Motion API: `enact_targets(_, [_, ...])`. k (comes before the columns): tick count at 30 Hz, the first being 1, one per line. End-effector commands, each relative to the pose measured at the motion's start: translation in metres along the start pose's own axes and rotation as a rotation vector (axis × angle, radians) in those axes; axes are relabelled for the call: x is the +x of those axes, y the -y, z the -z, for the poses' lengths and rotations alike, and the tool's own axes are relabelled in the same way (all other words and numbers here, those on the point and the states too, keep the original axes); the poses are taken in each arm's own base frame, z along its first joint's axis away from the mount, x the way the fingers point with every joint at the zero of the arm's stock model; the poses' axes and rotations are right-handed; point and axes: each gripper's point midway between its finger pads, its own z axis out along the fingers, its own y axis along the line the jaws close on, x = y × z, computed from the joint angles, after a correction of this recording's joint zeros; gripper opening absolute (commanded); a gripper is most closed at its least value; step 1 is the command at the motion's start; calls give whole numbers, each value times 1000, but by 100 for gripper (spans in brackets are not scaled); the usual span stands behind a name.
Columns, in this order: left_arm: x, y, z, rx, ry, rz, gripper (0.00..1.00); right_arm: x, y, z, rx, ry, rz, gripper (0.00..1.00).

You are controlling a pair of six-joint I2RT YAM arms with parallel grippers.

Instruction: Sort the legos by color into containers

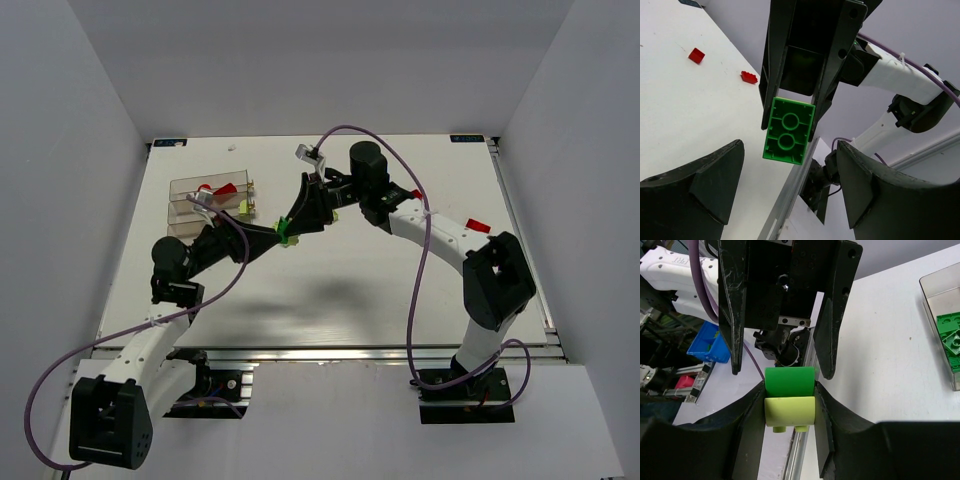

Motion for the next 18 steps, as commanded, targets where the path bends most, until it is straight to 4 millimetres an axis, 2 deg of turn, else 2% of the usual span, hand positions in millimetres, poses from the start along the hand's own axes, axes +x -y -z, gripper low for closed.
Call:
enact_targets(1, [1,13,0,45,-22,-25,83,-6,1,0,0,21,13,0])
enact_targets(8, [2,4,-2,4,-38,-27,78,-6,5,0,8,29,-11,0])
enact_targets(13, [2,1,-6,-5,-45,-18,68,-5,5,-1,10,31,-19,0])
enact_targets(18, [0,-1,-10,-14,-46,-20,67,-3,7,0,17,34,-26,0])
